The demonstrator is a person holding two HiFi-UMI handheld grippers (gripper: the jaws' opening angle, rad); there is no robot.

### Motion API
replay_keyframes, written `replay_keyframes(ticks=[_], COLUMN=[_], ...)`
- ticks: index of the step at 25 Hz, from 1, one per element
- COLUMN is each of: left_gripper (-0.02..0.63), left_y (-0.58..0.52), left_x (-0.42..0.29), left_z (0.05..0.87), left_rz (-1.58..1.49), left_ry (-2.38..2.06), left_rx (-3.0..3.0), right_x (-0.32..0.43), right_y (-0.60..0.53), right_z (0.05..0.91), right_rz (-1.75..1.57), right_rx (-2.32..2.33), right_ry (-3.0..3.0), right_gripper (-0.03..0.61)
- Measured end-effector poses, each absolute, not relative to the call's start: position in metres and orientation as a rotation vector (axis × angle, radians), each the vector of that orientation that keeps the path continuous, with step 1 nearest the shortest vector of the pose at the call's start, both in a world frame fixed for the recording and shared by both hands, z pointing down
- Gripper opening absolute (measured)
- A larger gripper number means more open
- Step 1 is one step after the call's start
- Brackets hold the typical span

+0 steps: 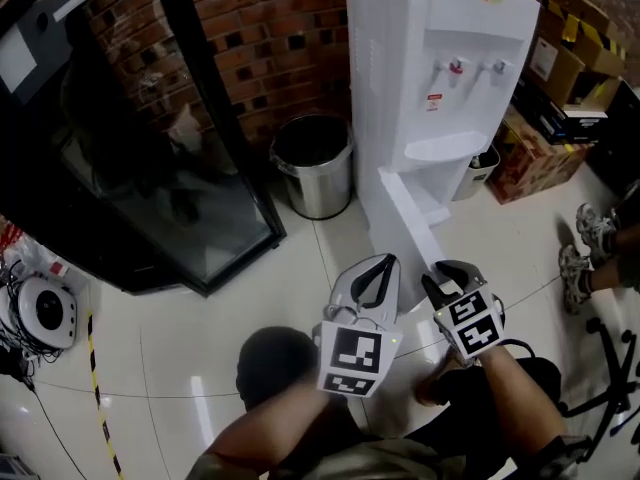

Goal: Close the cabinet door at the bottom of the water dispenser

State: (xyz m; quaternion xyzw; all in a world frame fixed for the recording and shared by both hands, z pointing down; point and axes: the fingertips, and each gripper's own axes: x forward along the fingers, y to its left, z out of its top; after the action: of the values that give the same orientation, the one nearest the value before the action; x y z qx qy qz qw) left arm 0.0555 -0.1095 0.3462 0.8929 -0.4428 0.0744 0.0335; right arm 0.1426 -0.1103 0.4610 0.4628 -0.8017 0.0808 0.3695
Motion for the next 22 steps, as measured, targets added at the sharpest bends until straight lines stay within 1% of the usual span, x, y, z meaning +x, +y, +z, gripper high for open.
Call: replay_keyframes(ticks=[2,4,11,17,20,22], left_gripper=[0.002,0.002,0.002,0.002,0.002,0.001], left_y=[-0.112,-0.114,-0.137,-0.185,-0.207,-0.218], left_x=[0.060,0.062,0.076,0.106,0.120,0.115], left_z=[0.353,0.357,0.358,0.339,0.348,0.362], left_rz=[0.255,0.272,0.372,0.340,0.333,0.340], left_ry=[-1.360,-1.363,-1.341,-1.350,-1.349,-1.375], left_rx=[2.736,2.727,2.743,2.832,2.834,2.783], right_x=[0.165,0.182,0.215,0.246,0.264,0.274], right_y=[-0.119,-0.125,-0.142,-0.163,-0.173,-0.181], right_z=[0.460,0.459,0.457,0.458,0.458,0.458], right_rz=[0.278,0.320,0.349,0.400,0.402,0.378], right_rx=[1.232,1.249,1.241,1.329,1.372,1.405], right_ry=[-2.033,-2.012,-1.947,-1.872,-1.812,-1.769], right_gripper=[0.110,0.074,0.080,0.089,0.091,0.091])
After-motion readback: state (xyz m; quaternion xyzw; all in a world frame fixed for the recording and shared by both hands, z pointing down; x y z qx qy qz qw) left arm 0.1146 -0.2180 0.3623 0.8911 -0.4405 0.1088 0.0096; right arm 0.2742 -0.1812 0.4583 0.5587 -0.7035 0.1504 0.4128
